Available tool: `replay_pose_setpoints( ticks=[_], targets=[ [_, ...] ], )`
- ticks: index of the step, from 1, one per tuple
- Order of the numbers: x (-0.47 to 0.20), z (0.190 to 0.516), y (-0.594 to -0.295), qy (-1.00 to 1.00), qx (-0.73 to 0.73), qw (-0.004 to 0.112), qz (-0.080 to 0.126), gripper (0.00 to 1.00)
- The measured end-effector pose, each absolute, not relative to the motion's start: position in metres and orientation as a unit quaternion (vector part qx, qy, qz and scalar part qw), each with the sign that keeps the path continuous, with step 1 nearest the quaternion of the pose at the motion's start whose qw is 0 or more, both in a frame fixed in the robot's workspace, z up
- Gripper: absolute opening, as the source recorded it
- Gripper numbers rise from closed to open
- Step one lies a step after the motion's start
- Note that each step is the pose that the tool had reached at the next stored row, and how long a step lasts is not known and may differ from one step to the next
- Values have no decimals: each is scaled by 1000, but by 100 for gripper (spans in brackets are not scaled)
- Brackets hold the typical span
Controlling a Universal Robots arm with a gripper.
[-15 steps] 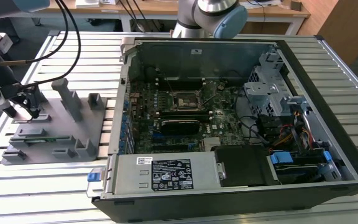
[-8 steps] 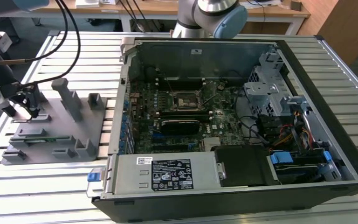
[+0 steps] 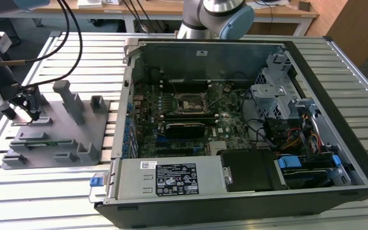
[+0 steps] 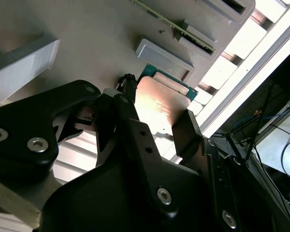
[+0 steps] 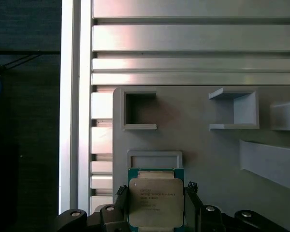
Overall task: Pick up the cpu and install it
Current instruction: 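Pick up the cpu and move it towards the insertion slot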
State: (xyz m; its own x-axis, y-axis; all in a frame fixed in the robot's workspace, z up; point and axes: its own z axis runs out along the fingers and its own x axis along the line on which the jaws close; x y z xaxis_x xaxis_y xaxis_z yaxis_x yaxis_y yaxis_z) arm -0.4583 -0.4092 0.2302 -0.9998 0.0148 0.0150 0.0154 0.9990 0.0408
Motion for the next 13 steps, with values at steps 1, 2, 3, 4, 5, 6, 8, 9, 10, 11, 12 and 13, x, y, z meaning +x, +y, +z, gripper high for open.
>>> replay_pose_setpoints(
  ticks=[1,2,3,4,5,6,8,9,10,11,12,13],
  targets=[
    [-458,230,-409,-1000,-8,7,-20,54],
    [-458,230,-409,-1000,-8,7,-20,54],
    [-458,231,-409,-1000,-8,7,-20,54],
    [-458,231,-409,-1000,-8,7,-20,54],
    [-458,231,-409,-1000,-8,7,-20,54],
    [-458,231,-409,-1000,-8,7,-20,54],
    [-458,232,-409,-1000,-8,7,-21,54],
    [-458,232,-409,-1000,-8,7,-21,54],
    [-458,232,-409,-1000,-8,7,-20,54],
    [-458,233,-409,-1000,-8,7,-20,54],
    [-458,233,-409,-1000,-8,7,-20,54],
    [-458,233,-409,-1000,-8,7,-20,54]
  ],
)
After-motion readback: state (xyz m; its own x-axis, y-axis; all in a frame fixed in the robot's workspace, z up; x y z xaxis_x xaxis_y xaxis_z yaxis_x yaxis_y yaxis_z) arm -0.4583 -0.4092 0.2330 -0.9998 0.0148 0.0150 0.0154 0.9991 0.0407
